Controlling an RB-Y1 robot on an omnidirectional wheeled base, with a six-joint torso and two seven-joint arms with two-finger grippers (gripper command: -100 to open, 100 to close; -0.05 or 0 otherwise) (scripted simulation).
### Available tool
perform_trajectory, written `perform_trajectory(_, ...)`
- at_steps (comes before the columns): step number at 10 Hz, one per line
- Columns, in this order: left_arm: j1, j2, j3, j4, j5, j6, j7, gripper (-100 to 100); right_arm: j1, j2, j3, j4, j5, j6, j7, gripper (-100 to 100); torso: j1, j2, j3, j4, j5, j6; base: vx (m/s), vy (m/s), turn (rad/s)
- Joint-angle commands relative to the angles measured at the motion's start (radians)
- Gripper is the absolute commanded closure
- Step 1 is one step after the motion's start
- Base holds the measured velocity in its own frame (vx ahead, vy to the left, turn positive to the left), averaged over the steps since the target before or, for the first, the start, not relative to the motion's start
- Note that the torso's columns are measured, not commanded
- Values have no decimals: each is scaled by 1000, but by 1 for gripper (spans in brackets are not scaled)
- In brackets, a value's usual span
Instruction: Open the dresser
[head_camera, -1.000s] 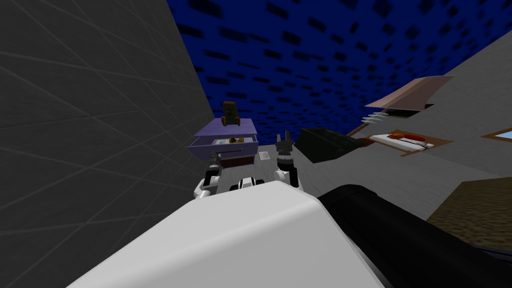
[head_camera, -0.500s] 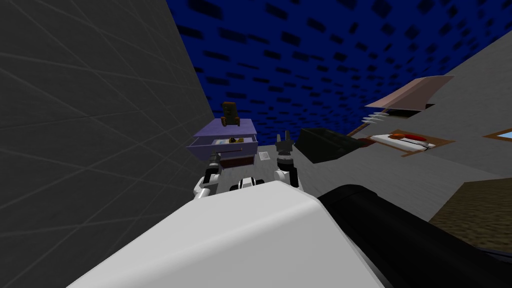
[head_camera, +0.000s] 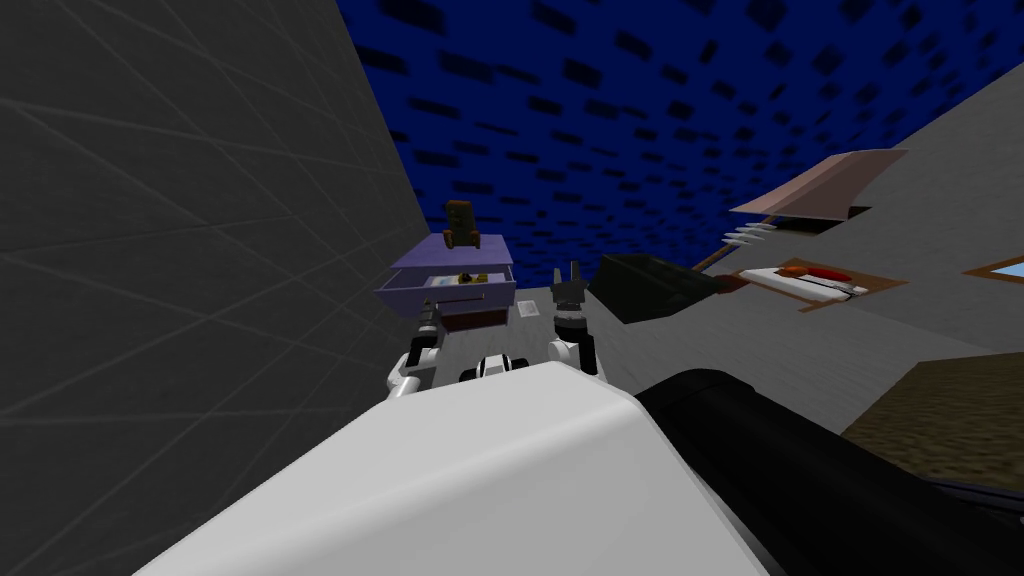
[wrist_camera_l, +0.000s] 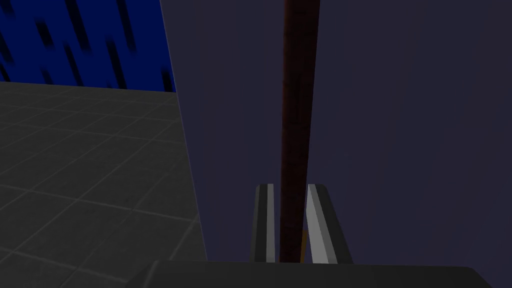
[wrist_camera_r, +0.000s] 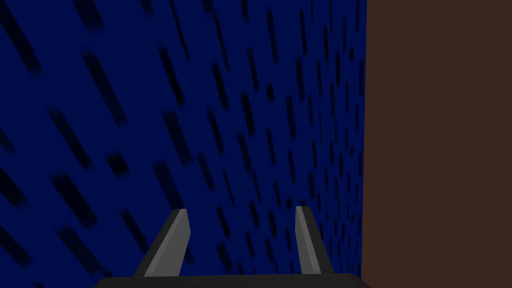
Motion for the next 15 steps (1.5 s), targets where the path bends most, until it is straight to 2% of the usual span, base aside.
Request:
perform_trajectory(1,-1,8,-3,-17,0,21,7,100,0,0,0,0,0,0,0,0,-1,0,0,1,-1,0,-202,-29,36)
perform_trajectory(2,-25,15,1,-21,3,54,10,-100,0,0,0,0,0,0,0,0,-2,-2,-2,1,-1,1,-120,-16,17)
perform_trajectory(10,-124,51,18,-72,17,204,31,-100,0,0,0,0,0,0,0,0,-1,-4,-2,0,-1,1,-41,-7,4)
perform_trajectory(11,-117,48,16,-54,16,186,29,-100,0,0,0,0,0,0,0,0,-3,-3,-2,2,-2,2,-17,-6,1)
perform_trajectory(12,-118,48,16,-52,16,191,29,0,0,0,0,0,0,0,0,0,-3,-4,-2,1,-2,2,0,0,0)
perform_trajectory(15,-114,48,16,-49,16,193,28,0,0,0,0,0,0,0,0,0,-2,-6,-4,0,-1,2,0,0,0)
